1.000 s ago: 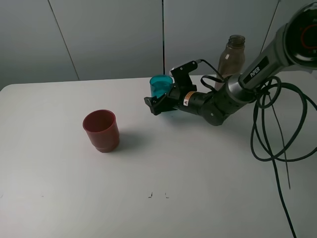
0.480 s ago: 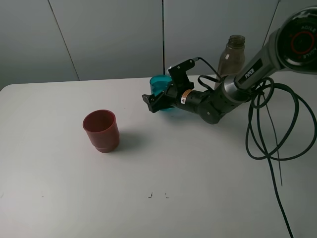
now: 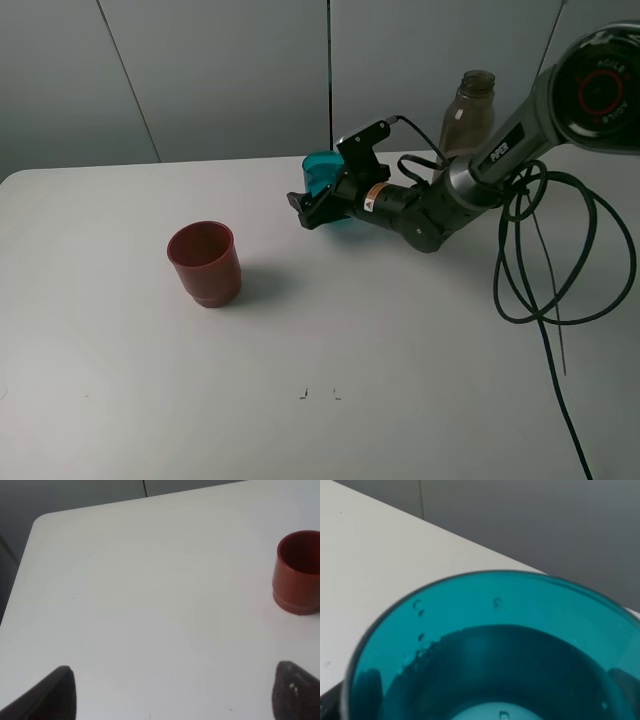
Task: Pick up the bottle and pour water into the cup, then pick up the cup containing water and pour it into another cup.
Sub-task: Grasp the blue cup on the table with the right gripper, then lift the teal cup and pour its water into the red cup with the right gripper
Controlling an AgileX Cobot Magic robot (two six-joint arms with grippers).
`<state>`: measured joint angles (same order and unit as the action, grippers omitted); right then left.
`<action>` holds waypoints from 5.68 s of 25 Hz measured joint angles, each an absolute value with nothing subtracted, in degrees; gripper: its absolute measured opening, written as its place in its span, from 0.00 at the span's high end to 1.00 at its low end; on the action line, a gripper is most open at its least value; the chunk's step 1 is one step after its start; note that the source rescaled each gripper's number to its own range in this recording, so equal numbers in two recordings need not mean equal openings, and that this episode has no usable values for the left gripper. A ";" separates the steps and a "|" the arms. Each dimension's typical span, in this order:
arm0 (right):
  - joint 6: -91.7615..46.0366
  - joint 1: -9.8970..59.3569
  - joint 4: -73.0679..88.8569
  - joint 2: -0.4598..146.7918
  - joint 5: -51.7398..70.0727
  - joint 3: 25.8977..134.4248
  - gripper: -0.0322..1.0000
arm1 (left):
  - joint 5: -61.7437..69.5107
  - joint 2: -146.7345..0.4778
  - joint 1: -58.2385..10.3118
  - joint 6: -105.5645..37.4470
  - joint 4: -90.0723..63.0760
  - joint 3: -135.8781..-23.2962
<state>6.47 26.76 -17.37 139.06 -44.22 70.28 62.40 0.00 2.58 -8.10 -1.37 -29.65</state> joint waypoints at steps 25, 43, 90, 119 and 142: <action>5.78 26.76 -20.11 138.68 -43.30 71.11 0.93 | 62.40 0.00 2.58 -8.10 -1.37 -29.65; 6.10 30.47 -30.62 132.30 -42.35 71.11 0.93 | 62.40 0.00 2.58 -8.10 -1.37 -29.65; -4.47 35.92 -41.37 132.30 -41.33 77.85 0.93 | 62.40 0.00 2.58 -8.10 -1.37 -29.65; -41.57 36.75 -38.69 132.30 -41.45 77.94 0.93 | 62.40 0.00 2.58 -8.21 -1.37 -29.65; -59.86 37.00 -36.87 132.30 -41.76 77.94 0.93 | 62.40 0.00 2.58 -8.21 -1.37 -29.65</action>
<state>-59.86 37.00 -36.87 132.30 -41.76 77.94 62.40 0.00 2.58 -8.21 -1.37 -29.65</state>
